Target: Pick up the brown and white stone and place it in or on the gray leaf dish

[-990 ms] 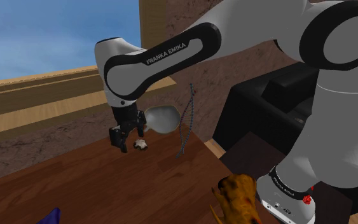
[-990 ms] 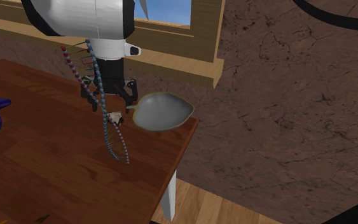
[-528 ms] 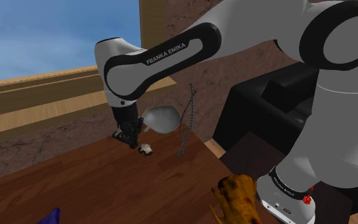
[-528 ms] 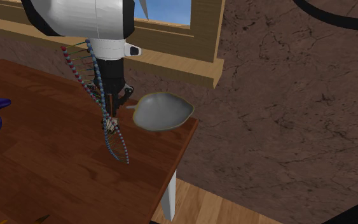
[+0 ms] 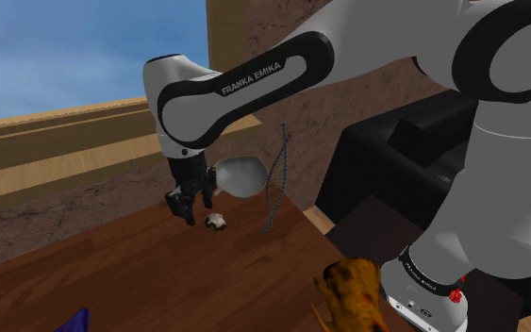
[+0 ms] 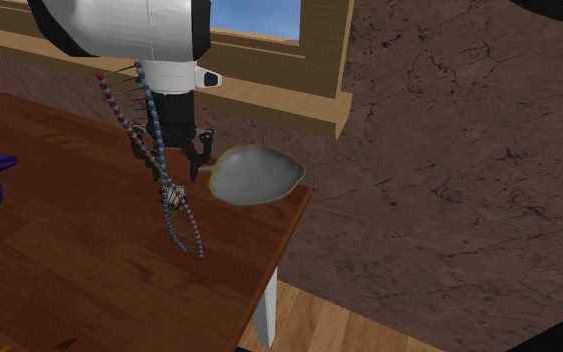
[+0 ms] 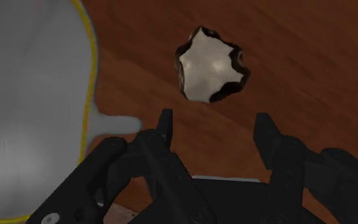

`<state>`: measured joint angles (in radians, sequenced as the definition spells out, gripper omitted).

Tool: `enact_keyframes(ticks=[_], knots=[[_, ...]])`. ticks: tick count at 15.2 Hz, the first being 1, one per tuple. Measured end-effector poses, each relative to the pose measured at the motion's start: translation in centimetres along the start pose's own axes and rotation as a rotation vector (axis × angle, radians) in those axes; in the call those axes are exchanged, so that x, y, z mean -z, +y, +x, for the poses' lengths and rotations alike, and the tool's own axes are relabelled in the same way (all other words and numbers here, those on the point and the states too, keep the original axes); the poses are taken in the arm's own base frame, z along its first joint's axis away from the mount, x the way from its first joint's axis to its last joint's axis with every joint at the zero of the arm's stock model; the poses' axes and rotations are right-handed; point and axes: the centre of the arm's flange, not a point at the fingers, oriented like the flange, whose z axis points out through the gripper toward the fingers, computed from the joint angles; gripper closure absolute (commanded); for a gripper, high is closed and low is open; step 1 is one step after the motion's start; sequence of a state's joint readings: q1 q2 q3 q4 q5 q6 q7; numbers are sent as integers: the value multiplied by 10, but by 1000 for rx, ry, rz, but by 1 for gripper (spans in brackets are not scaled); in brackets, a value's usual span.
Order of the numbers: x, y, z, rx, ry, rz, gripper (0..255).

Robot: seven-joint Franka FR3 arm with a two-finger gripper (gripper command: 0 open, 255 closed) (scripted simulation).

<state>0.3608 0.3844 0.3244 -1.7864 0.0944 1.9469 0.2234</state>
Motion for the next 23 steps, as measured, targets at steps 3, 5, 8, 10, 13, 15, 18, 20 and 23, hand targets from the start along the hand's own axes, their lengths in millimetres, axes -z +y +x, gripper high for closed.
enact_keyframes(ticks=[3, 5, 8, 10, 13, 15, 18, 20, 23], knots=[[13, -4, -33, 8, 42, -19, 0], [9, -3, -39, 9, 50, -24, 0], [-6, -1, -40, 9, 53, -25, 0], [-17, -1, -40, 10, 55, -25, 0], [-20, -2, -39, 11, 59, -24, 0], [-20, -2, -39, 11, 60, -24, 0], [-20, -2, -39, 11, 60, -24, 255], [-20, -2, -38, 10, 60, -24, 255], [-21, -2, -38, 11, 60, -24, 255]])
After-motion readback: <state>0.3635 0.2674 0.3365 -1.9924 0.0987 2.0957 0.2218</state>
